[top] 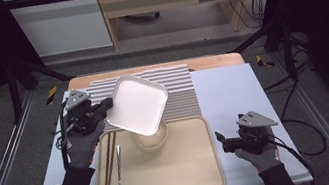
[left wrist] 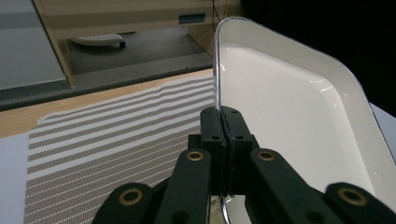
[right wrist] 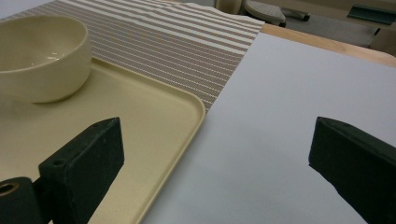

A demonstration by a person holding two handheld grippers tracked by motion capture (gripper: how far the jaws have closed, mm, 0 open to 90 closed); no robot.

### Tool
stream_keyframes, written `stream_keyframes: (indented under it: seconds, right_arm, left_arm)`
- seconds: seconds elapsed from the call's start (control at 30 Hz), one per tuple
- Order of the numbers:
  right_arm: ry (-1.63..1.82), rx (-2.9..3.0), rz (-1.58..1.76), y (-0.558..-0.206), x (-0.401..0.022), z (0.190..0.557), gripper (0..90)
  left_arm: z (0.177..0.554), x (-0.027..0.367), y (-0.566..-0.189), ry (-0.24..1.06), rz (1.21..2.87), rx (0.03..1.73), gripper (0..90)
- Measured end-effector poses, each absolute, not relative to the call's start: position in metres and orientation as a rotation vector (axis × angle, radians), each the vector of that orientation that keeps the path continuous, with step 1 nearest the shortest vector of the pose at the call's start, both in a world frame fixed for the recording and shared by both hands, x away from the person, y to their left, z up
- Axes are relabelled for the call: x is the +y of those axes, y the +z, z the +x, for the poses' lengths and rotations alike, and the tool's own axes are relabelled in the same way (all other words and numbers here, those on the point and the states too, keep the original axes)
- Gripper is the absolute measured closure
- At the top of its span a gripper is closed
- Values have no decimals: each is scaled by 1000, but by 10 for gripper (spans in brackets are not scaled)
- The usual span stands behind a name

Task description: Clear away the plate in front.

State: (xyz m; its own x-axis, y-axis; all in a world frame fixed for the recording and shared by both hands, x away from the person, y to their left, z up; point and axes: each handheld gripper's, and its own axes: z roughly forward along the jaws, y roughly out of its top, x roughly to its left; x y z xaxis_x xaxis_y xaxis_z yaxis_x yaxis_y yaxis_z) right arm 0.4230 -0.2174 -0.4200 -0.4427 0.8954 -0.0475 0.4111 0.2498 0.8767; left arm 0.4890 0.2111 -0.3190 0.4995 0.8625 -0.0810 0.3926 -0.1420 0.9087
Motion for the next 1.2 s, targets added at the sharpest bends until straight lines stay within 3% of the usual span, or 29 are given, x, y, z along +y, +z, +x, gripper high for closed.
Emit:
stream_keyframes:
  seconds: [0.33,1.2]
  right_arm:
    - [1153,1960,1179,-416,-220,421,37]
    - [1168,1951,1154,-410,-221,417,36]
  left_arm:
    - [460,199,-332,533,1777,998,886]
    - [430,172,-372,464,1904,962,885]
